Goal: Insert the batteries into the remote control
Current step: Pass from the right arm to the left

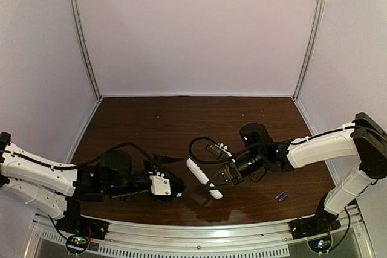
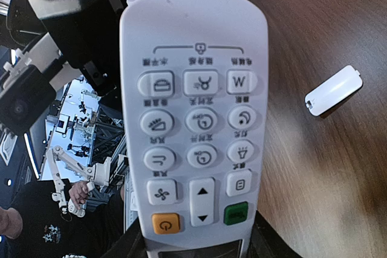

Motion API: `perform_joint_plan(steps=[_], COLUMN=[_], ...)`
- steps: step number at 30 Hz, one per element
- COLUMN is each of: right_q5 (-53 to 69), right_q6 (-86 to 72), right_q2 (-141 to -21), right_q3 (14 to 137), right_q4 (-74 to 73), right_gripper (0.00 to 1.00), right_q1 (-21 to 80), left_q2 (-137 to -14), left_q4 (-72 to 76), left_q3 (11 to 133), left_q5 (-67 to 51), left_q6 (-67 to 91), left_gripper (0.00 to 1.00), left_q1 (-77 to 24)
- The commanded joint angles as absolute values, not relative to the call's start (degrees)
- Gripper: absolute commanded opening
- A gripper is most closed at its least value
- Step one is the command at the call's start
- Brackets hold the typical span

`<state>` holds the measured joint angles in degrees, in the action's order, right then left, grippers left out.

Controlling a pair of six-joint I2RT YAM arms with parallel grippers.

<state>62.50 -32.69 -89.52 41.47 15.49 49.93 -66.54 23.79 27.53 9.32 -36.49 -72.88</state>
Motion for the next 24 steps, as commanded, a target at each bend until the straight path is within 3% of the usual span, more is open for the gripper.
perform_joint_plan(steps=[1,7,14,24], right_q5=[63.1,63.9,65.0,65.4], right_q6=[-30.3,-32.7,-39.1,-45.4], right_q2=[-86.5,-86.1,-85.6,-86.2], right_q3=[40.9,39.9,39.6,38.8], right_q4=[9.1,9.2,14.2,21.2], right_gripper=[0.25,0.25,0.25,0.24], right_q1=[50.5,52.3,54.4,56.7], left_q2=[-67.2,-69.9,-73.9,-79.6], left_q4=[19.8,20.6,34.7,40.7], left_q3=[29.5,29.8,26.6,26.6], left_q5=[15.8,23.3,31.9,34.4], left_q6=[-46.5,-55.4,-66.4,-75.4], left_gripper=[0.81,0.81,0.84,0.79], left_q1=[-76.7,-82.9,-87.3,-88.6])
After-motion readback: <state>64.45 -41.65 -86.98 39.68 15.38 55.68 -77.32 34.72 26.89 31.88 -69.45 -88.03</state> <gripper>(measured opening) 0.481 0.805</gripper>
